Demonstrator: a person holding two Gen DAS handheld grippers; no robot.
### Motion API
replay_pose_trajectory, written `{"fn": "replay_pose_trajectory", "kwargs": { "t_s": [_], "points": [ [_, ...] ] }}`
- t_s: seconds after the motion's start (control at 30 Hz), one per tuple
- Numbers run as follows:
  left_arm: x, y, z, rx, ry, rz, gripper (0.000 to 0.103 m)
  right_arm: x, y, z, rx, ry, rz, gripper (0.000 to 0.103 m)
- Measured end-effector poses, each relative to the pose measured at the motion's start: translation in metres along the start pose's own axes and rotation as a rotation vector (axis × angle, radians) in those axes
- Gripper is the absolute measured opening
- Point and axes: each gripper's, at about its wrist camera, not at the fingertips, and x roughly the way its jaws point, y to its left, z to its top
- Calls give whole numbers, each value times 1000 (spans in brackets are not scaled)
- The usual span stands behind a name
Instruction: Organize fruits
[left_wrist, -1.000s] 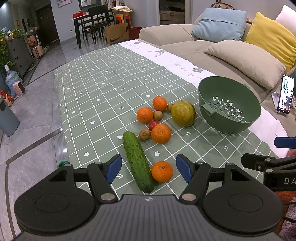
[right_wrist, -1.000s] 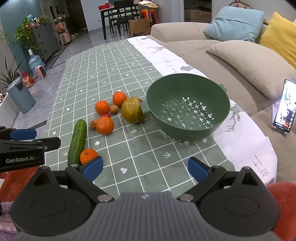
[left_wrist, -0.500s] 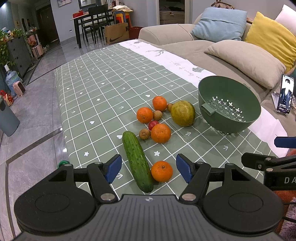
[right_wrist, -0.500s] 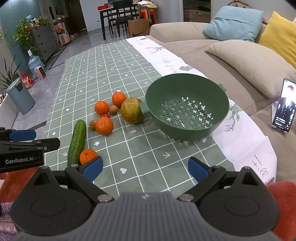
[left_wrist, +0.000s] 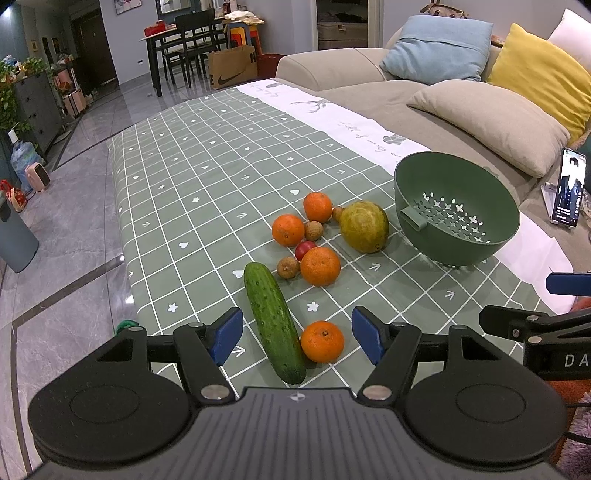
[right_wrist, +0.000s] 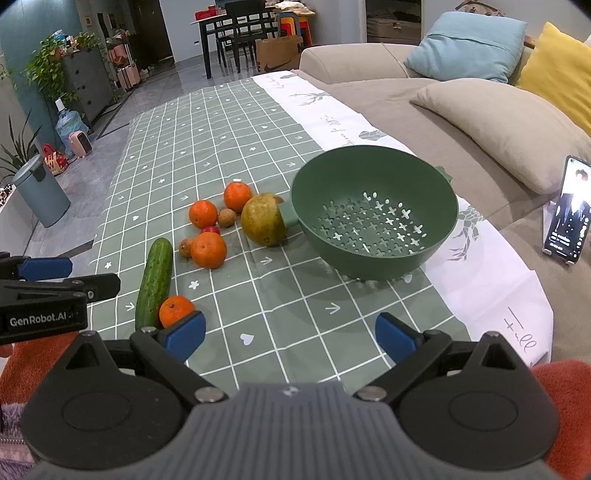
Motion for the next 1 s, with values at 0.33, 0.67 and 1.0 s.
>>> {"fn": "replay_pose_trajectory", "kwargs": {
  "t_s": [0.33,0.67,1.0],
  "points": [
    [7,3,8,-16,17,-51,79,5,2,0,-16,-16,17,94],
    [55,30,18,-136,107,-100,74,53,9,19,-43,-5,164,68],
    [108,52,18,-266,230,-87,65,102,30,37,-63,65,229,50]
  ]
}}
